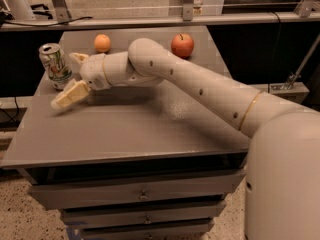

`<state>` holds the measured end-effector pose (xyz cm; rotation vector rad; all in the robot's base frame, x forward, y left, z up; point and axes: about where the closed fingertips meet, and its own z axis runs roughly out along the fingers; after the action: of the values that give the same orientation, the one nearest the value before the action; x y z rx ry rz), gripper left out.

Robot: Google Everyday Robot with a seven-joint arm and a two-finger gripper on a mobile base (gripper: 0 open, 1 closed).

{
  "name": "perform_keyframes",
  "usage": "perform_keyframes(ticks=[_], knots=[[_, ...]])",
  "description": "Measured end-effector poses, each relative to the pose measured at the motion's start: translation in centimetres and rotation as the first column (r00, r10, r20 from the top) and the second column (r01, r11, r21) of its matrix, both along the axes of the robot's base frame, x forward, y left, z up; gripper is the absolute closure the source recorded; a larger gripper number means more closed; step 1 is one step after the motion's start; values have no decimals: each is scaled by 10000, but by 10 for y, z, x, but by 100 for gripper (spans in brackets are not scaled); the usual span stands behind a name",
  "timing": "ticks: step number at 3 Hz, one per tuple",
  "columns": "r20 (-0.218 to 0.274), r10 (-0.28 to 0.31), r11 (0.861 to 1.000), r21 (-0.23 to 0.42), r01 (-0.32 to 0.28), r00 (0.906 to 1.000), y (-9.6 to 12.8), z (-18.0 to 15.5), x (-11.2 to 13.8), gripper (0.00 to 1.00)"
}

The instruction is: Pick 7up can

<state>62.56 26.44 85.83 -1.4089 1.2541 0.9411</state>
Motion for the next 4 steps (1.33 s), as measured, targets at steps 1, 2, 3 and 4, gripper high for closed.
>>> perform_keyframes(ticks=[1, 2, 3, 4], knots=[[122, -36, 9995, 300, 33, 9999, 26, 7, 23, 0], [-109, -267, 9995, 152, 269, 9996, 51, 12, 35, 18], [-545, -598, 9982, 16, 599, 9967, 57, 7, 40, 41], [-725, -861, 9963, -85, 857, 9936, 53, 4, 42, 64]])
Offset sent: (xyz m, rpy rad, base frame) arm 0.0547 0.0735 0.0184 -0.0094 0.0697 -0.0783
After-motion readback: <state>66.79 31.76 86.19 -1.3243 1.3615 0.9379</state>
